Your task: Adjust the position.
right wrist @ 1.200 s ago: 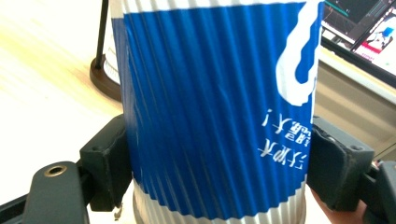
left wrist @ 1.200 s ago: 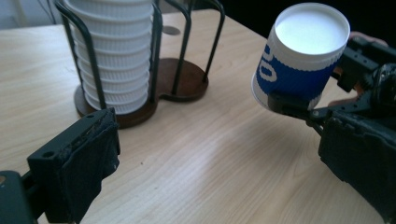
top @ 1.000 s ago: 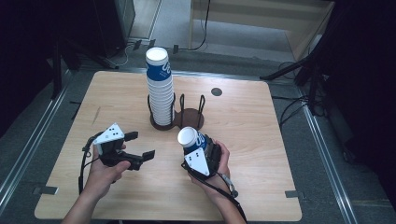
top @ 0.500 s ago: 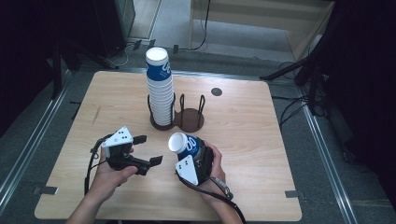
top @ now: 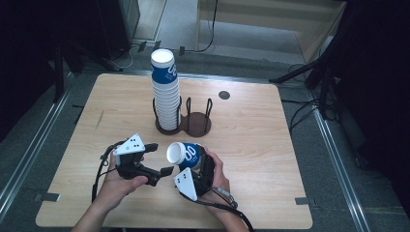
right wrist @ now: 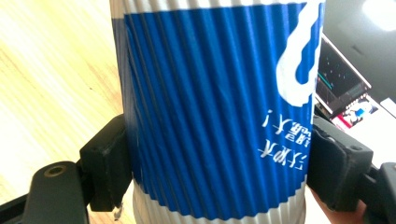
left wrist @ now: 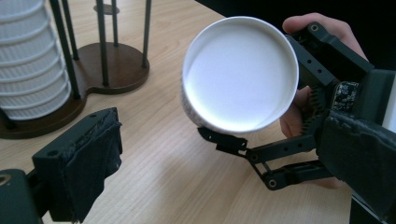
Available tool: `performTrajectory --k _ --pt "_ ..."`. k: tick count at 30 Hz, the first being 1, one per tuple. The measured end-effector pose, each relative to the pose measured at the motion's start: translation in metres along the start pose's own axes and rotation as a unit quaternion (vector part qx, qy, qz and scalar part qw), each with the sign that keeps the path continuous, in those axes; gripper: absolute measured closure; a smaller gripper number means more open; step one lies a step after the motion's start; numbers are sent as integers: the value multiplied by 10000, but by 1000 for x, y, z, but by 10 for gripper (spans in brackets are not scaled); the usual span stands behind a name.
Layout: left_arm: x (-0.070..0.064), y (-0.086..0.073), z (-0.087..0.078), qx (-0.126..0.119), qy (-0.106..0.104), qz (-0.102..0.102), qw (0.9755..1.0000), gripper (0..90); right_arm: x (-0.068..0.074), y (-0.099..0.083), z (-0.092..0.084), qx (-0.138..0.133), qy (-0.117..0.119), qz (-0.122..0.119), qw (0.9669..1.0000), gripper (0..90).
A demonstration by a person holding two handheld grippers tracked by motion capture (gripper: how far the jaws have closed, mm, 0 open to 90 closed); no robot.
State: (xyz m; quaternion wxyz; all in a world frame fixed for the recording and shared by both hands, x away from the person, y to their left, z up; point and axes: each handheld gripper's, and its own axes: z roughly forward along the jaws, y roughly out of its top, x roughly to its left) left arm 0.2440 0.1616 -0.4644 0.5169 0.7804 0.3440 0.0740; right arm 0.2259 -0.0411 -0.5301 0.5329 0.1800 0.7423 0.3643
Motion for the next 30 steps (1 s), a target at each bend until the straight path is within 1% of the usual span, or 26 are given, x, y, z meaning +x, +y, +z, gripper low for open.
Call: performTrajectory --k 1,2,3,6,8,10,15,19,21,23,26,30 --pt "-1 0 1 32 -22 27 10000 11 1 0 0 -23 5 -49 10000 192" --pt "-1 0 1 32 -22 27 10000 11 1 0 0 -23 5 -49 10000 192" --pt "-2 0 3 85 -41 1 10000 11 4 1 -1 -66 12 -148 9999 192" --pt "-1 0 4 152 -47 -32 9999 12 6 1 -2 -122 32 -266 9996 192" --pt "-2 0 5 170 3 -52 9998 61 8 2 -3 -154 48 -300 9994 192" --pt "-2 0 5 176 -21 -72 9998 61 9 3 -3 -193 64 -347 9992 192" --pt "-3 0 6 220 -57 -49 9997 72 13 5 -6 -296 90 -499 9983 192" --pt "-6 0 8 255 -42 -17 9997 76 16 7 -7 -374 124 -623 9973 191" --pt "-7 0 9 263 1 4 9997 110 18 8 -8 -394 145 -676 9968 191" --pt "-8 0 9 274 58 -12 9996 136 20 8 -8 -406 178 -705 9965 190" --pt "-9 0 10 305 99 27 9995 141 22 9 -9 -408 197 -701 9965 190" --pt "-10 0 11 336 89 40 9994 144 24 9 -9 -440 190 -729 9962 189"
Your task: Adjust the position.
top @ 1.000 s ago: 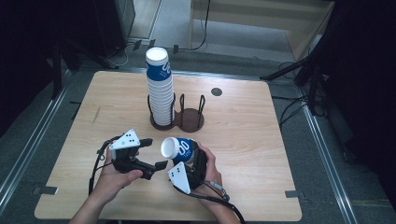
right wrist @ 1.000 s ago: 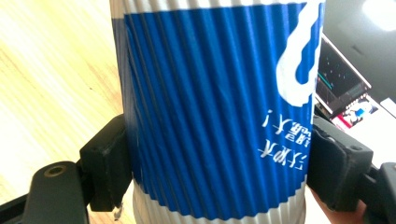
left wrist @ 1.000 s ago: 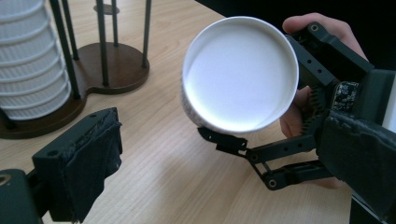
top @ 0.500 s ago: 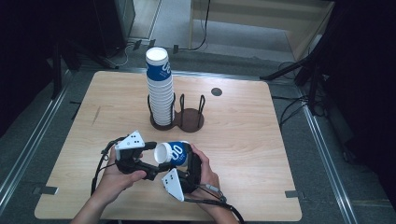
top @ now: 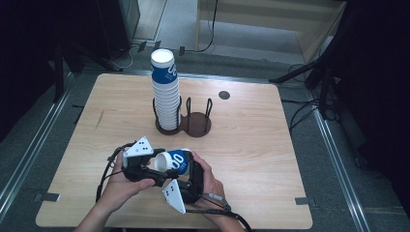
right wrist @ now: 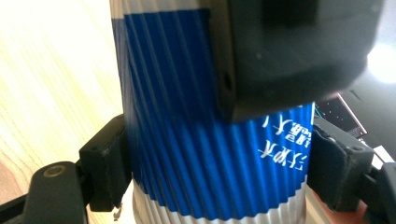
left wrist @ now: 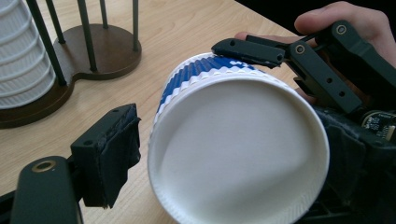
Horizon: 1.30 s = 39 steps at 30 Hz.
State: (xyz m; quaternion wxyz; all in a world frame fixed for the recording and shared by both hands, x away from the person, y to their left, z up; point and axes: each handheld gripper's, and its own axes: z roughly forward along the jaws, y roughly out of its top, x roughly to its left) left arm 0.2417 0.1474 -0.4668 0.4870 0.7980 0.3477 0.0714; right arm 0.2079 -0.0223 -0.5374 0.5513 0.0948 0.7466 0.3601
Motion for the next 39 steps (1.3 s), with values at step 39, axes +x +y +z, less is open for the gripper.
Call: performTrajectory --k 39 --pt "15 -5 -14 -1063 372 -81 9936 265 -23 6 -8 -285 -183 800 9962 35"
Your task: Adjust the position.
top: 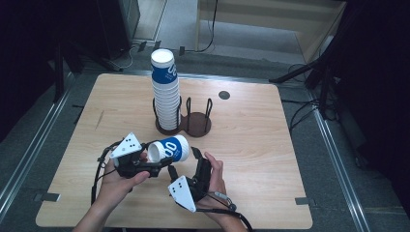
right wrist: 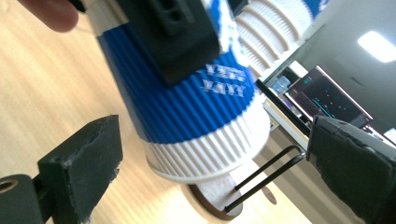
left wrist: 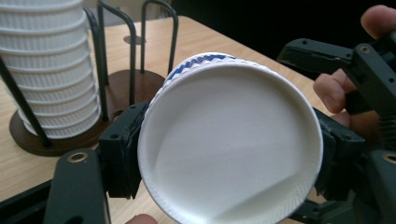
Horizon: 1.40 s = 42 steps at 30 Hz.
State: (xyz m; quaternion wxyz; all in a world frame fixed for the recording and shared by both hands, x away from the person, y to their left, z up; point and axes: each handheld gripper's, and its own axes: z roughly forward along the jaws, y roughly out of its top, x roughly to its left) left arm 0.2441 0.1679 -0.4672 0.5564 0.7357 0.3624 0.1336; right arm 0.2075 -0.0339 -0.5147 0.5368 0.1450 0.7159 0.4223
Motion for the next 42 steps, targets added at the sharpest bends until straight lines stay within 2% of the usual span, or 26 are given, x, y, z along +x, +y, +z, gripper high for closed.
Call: performTrajectory --k 7,13,16,22,23,24,25,29,30,32,34,37,39,42 --pt "5 0 -4 -295 173 -88 9994 265 -9 0 1 78 -10 578 9983 35" --pt "9 -2 -6 -595 151 -157 9980 264 -14 -2 4 179 -14 915 9956 26" --pt "11 -3 -7 -690 140 -211 9973 264 -17 -2 4 186 89 1327 9909 26" --pt "16 -3 -10 -855 206 -236 9958 264 -24 2 7 241 70 1859 9823 56" --pt "17 -3 -11 -896 235 -267 9953 264 -27 4 9 224 33 1965 9802 62" --pt "17 -3 -11 -913 258 -268 9951 264 -31 6 10 220 -12 2168 9760 72" --pt "18 -4 -12 -959 263 -301 9946 264 -34 8 11 218 -31 2292 9731 78" --pt "20 -5 -13 -1087 274 -324 9932 264 -41 14 11 142 -312 2903 9563 116" --pt "20 -5 -13 -1114 258 -335 9929 264 -40 16 11 171 -354 2979 9538 123" --pt "21 -5 -13 -1195 259 -295 9921 264 -38 20 8 237 -356 3037 9518 124" --pt "21 -5 -13 -1217 272 -272 9918 264 -37 21 6 248 -307 3160 9479 125" --pt "22 -5 -13 -1266 233 -307 9912 264 -33 21 4 360 -116 3446 9380 131" --pt "22 -6 -13 -1306 230 -308 9907 264 -31 21 1 390 -129 3576 9330 131" --pt "22 -6 -13 -1391 229 -310 9895 264 -30 22 -2 444 -203 3861 9212 134"
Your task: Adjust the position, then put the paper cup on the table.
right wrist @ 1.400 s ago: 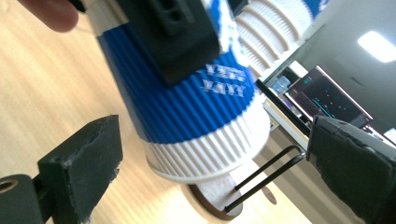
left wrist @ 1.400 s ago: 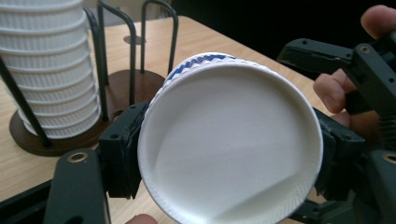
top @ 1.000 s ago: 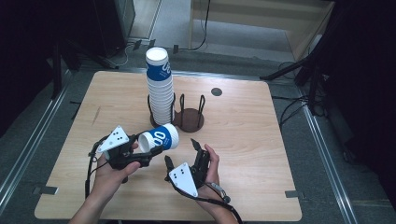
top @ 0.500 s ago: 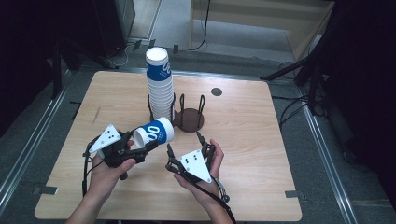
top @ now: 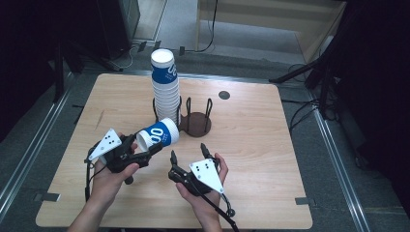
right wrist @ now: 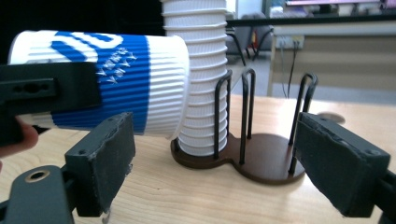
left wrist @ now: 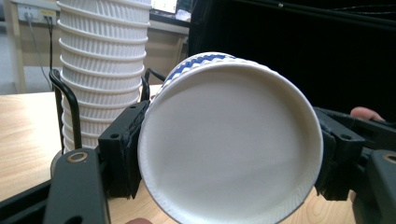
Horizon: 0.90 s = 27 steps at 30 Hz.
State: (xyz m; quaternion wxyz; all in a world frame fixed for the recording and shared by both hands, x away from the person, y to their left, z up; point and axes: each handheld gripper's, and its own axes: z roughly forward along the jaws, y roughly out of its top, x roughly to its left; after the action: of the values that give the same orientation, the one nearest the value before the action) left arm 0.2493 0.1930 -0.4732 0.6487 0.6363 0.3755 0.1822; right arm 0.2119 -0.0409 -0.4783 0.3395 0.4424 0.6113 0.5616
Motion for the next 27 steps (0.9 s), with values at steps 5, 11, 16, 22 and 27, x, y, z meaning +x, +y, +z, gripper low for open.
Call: performTrajectory --k 5,11,16,22,27 --pt "0 -1 0 -75 4 -8 10000 265 -5 2 0 285 2 675 9973 65" --pt "2 -2 0 -134 9 -17 9999 265 -4 4 0 287 167 1361 9901 4" --pt "3 -4 1 -201 10 7 9998 266 -1 3 2 414 -31 1975 9794 0" --pt "2 -4 3 -246 0 30 9997 266 2 8 2 313 358 2782 9594 0" --pt "-1 -6 5 -256 -40 50 9997 266 1 12 3 261 466 3264 9437 0"
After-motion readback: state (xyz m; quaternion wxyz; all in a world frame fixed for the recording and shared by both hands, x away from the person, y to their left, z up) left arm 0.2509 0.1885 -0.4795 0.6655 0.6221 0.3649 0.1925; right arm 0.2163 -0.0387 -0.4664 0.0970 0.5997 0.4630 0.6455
